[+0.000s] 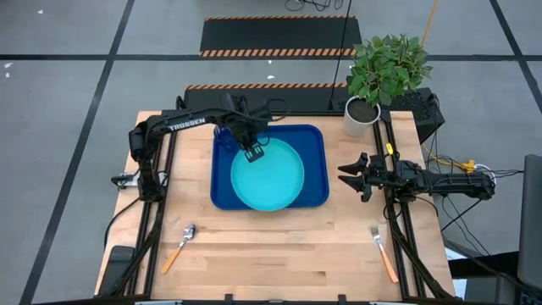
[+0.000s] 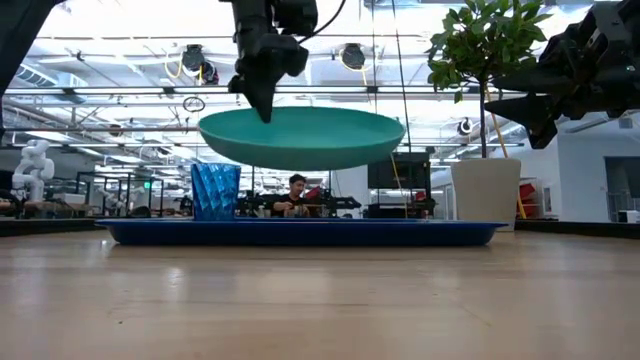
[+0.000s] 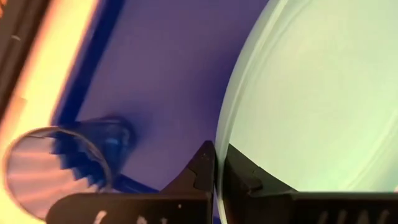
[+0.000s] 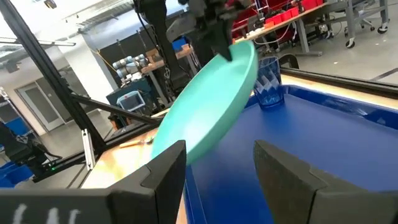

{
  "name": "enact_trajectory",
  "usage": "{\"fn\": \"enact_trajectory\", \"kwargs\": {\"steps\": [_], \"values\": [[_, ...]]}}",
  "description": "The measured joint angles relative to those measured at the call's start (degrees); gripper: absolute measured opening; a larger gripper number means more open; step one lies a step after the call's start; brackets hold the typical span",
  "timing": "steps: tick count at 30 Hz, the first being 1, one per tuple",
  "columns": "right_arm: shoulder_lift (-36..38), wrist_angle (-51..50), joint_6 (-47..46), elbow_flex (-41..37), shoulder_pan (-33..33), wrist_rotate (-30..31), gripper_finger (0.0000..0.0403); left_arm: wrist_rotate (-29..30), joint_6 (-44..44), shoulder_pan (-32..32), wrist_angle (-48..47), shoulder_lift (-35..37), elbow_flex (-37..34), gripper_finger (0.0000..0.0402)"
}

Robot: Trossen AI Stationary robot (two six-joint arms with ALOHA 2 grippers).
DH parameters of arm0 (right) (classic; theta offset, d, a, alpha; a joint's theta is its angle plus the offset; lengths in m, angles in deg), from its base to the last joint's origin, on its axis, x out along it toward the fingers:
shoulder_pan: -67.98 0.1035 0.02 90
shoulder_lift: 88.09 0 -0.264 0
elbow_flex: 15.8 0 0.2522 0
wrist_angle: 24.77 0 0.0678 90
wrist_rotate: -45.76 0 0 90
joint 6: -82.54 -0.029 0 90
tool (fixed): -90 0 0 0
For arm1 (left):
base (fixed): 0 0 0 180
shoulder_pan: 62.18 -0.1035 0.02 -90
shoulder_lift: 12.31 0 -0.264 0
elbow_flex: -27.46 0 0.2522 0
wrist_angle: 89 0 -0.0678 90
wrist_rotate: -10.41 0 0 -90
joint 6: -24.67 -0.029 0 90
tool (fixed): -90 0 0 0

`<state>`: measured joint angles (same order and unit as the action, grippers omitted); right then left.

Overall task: Pick and place plate/cup/fork/spoon on tray
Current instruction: Put the light blue plate on the middle of the serving tray

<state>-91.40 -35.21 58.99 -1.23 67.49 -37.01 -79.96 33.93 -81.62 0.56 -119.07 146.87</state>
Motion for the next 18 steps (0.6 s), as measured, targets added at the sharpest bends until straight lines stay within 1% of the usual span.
{"fn": "enact_trajectory", "kwargs": {"steps": [3, 6, 8, 11, 18], "values": [[0.0, -0.05, 0.0, -0.01, 0.0, -0.01, 0.0183, 1.82, -0.68, -0.3, -0.09, 0.0, 0.66, 0.0006], [0.0, -0.08, 0.16, 0.01, 0.0, -0.01, 0.0183, 2.41, -1.8, -0.33, 0.05, -0.02, 0.22, 0.0006], [0.0, -0.08, 0.49, 0.01, 0.0, -0.01, 0.0183, 2.53, -2.7, -0.33, 0.18, -0.83, 0.1, 0.0006], [0.01, -0.07, 1.12, 0.01, 0.0, -0.01, 0.0183, 4.67, -4.0, -0.3, 0.4, -2.53, 0.0, 0.0006], [0.02, -0.01, 1.94, 0.01, 0.0, -0.01, 0.0183, 4.52, -7.3, -0.86, 3.21, -6.18, -0.01, 0.0006]]}}
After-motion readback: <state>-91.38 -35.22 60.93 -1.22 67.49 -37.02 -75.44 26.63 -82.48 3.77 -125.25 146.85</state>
